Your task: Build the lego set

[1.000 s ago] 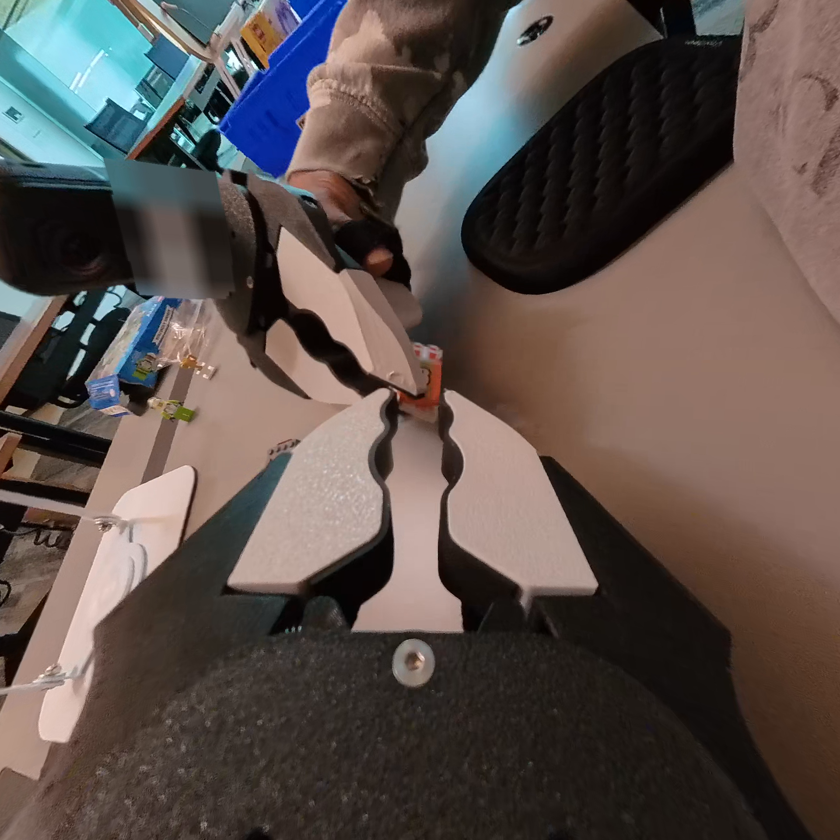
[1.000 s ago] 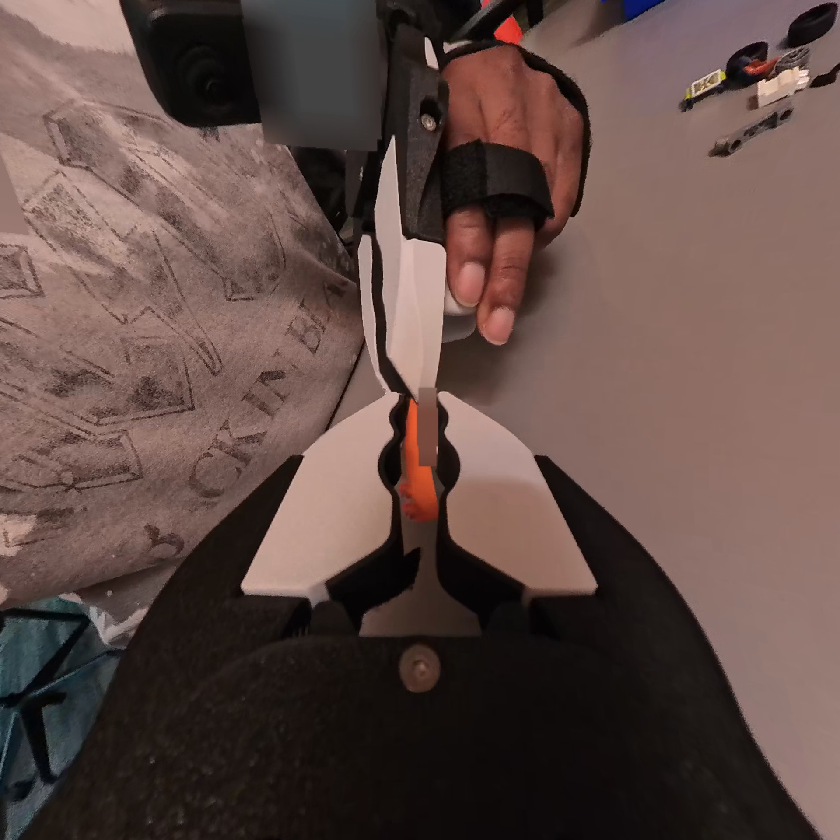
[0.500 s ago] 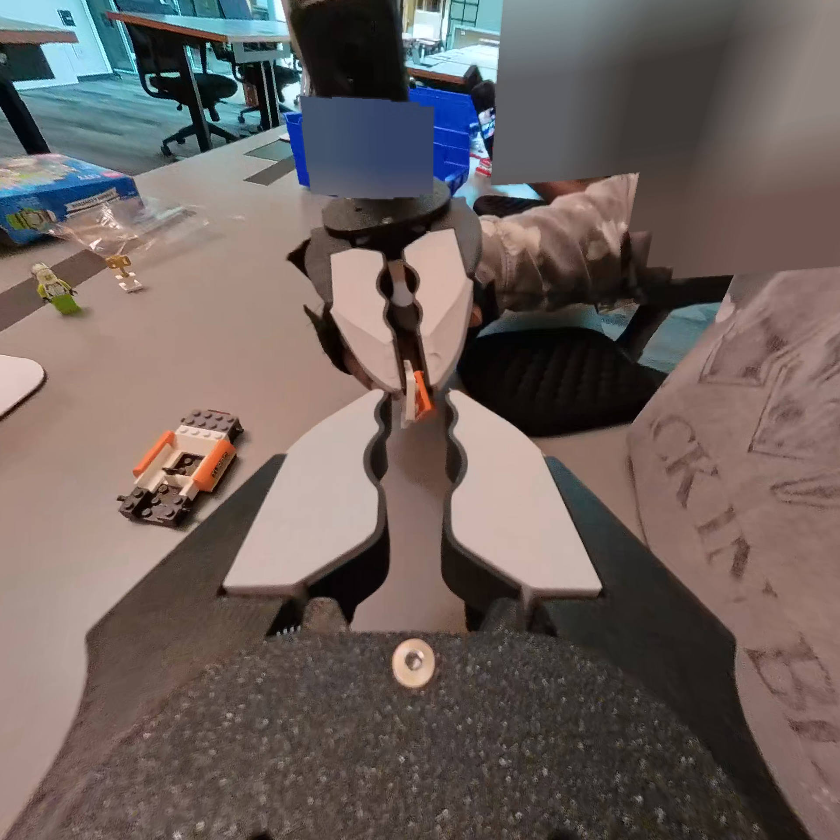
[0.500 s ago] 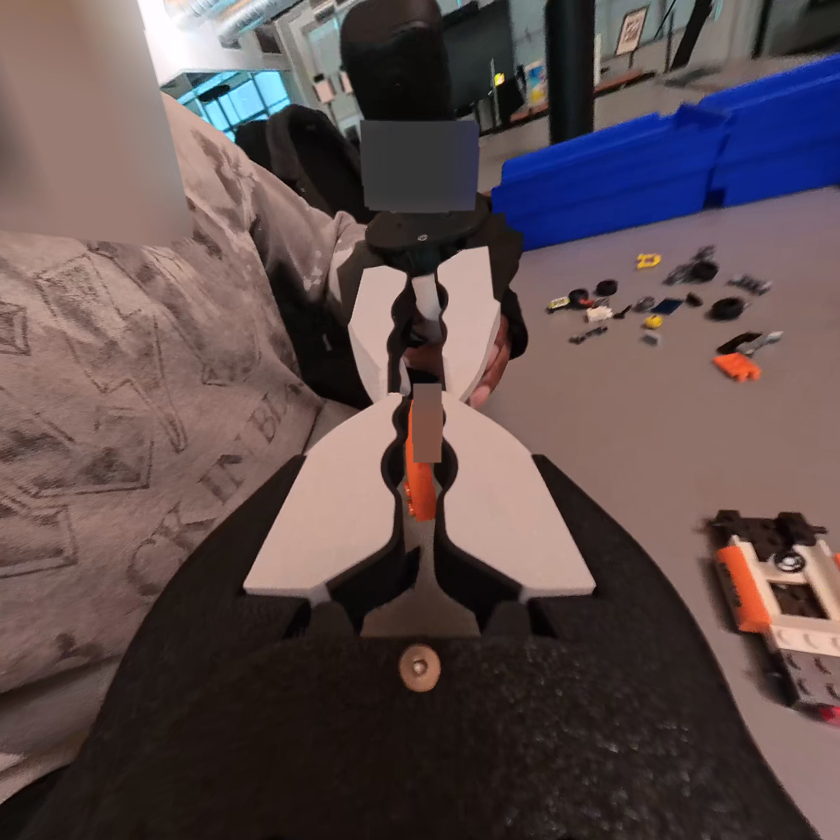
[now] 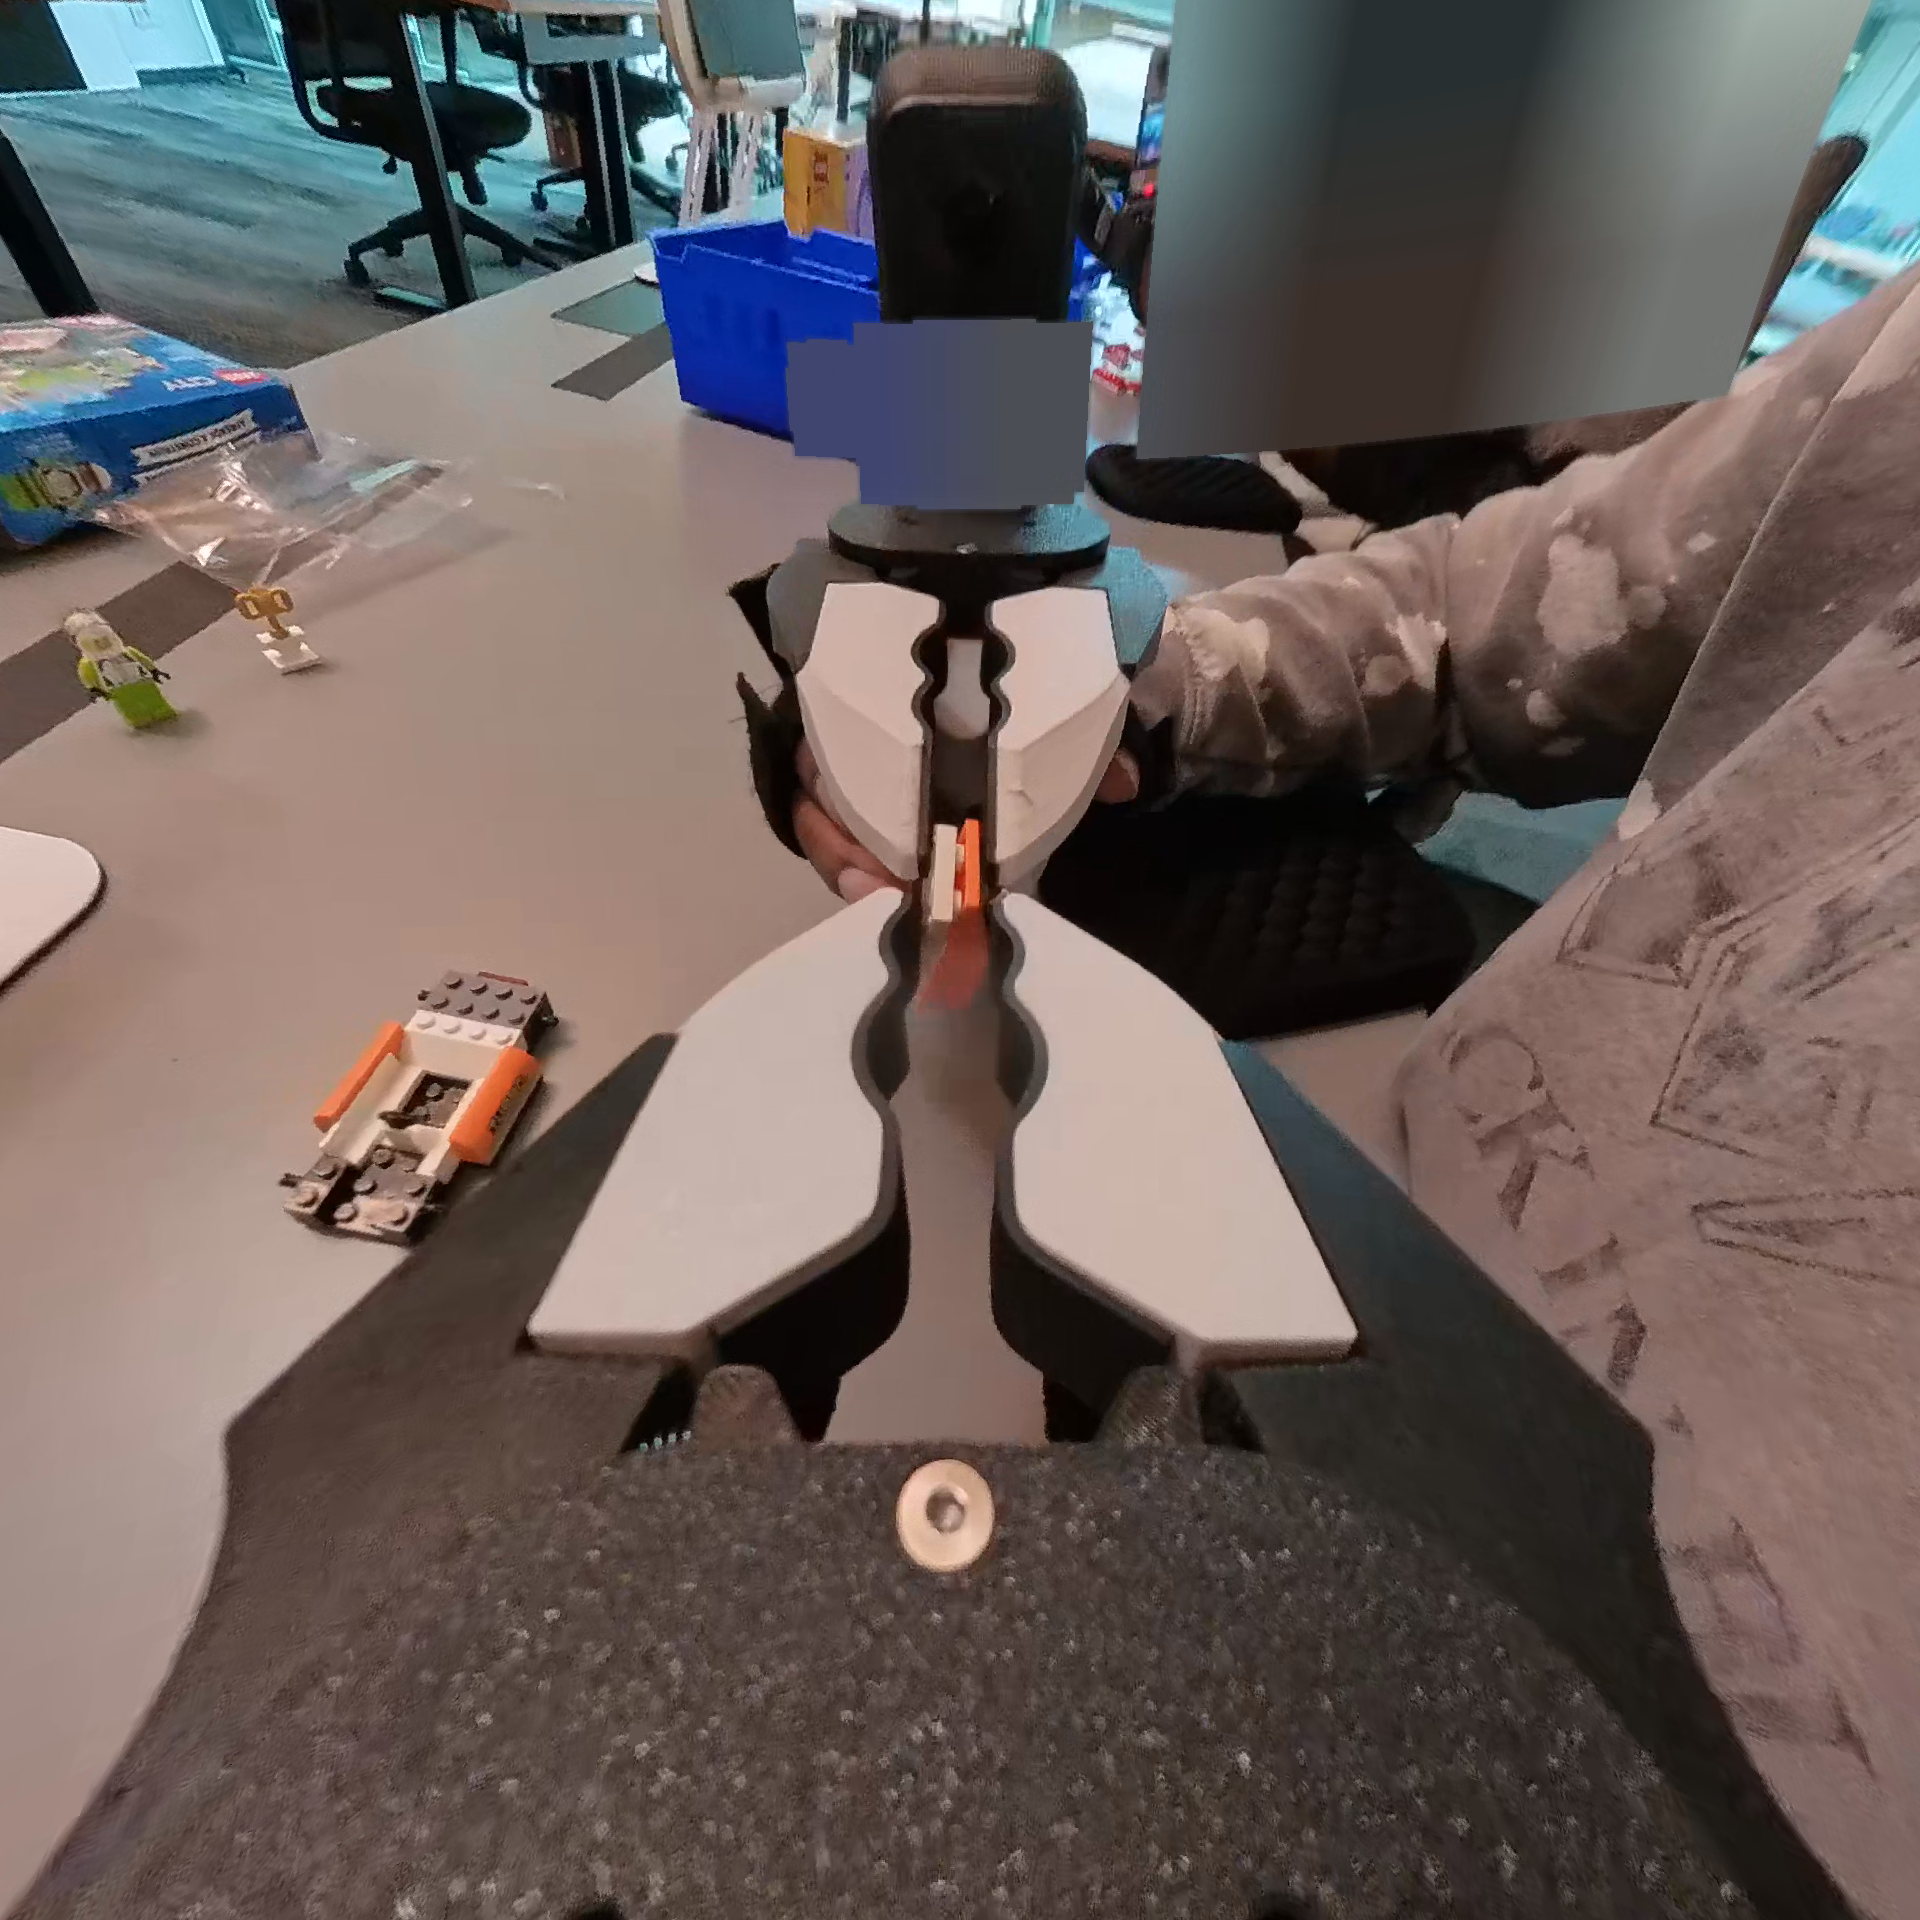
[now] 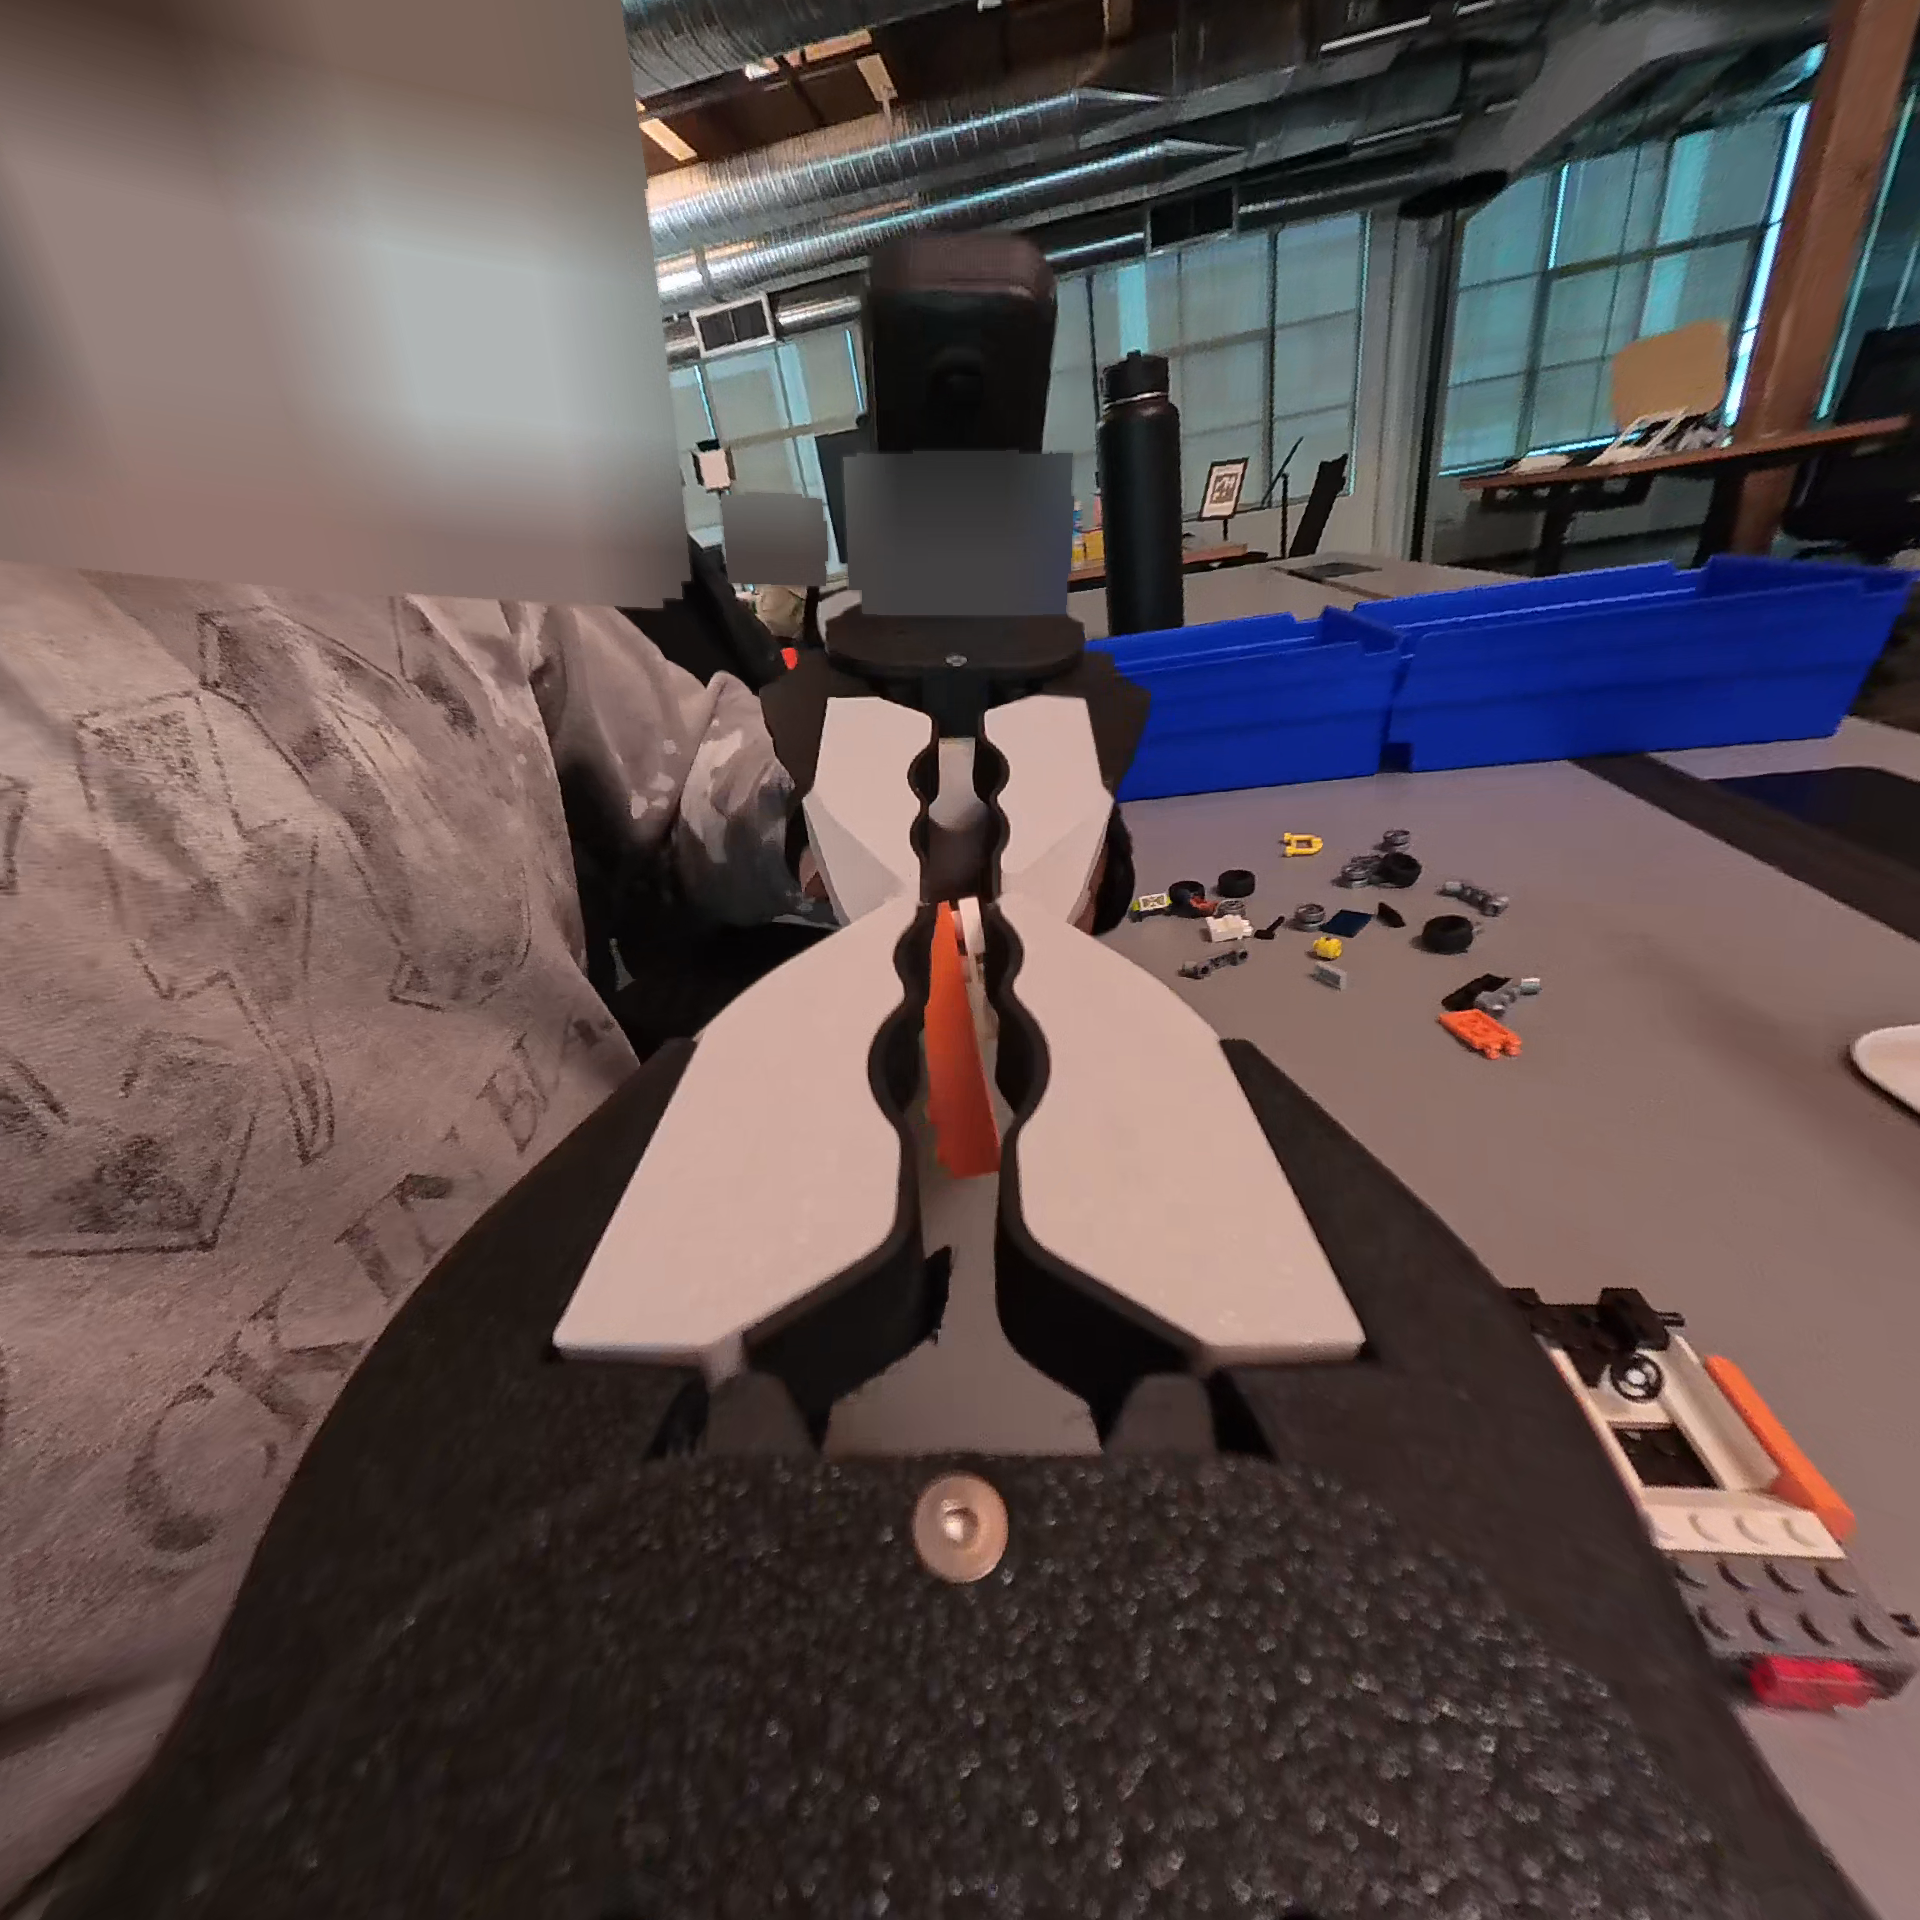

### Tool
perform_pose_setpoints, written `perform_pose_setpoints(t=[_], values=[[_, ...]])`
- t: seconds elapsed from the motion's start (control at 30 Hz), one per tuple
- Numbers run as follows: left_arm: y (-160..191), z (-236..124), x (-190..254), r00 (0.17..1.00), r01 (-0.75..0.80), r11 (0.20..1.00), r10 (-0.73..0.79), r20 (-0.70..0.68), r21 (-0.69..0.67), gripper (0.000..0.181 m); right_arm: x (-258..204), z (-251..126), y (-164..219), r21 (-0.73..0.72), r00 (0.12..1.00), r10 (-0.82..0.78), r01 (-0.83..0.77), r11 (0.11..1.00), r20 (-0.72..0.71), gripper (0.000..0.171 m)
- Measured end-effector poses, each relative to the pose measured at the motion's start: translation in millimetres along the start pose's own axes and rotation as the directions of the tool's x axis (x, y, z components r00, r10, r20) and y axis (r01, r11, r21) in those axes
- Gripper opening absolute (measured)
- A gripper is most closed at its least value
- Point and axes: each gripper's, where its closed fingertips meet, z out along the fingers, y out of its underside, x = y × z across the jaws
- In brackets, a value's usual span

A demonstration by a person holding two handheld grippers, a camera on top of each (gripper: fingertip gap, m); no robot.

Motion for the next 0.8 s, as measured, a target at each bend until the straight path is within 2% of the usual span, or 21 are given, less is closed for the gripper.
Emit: perform_pose_setpoints(t=[0.13,0.4,0.57,0.8], values=[[0.3,-0.1,2.8,0.998,-0.058,0.997,0.058,-0.009,-0.043,0.011,-3.3,-0.2,0.0,-0.022,0.998,-0.057,0.056,0.998,-0.007,0.01],[10.4,-0.8,11.3,0.984,-0.173,0.972,0.166,-0.059,-0.161,0.011,-13.5,1.3,11.4,-0.208,0.983,-0.178,0.183,0.961,0.046,0.01],[14.9,-3.6,13.0,0.975,-0.22,0.944,0.207,-0.075,-0.247,0.012,-15.5,4.2,15.4,-0.255,0.982,-0.187,0.191,0.948,0.042,0.009],[14.9,-3.9,11.7,0.983,-0.182,0.955,0.169,-0.073,-0.234,0.012,-14.0,5.8,15.3,-0.256,0.985,-0.173,0.171,0.951,0.013,0.008]])
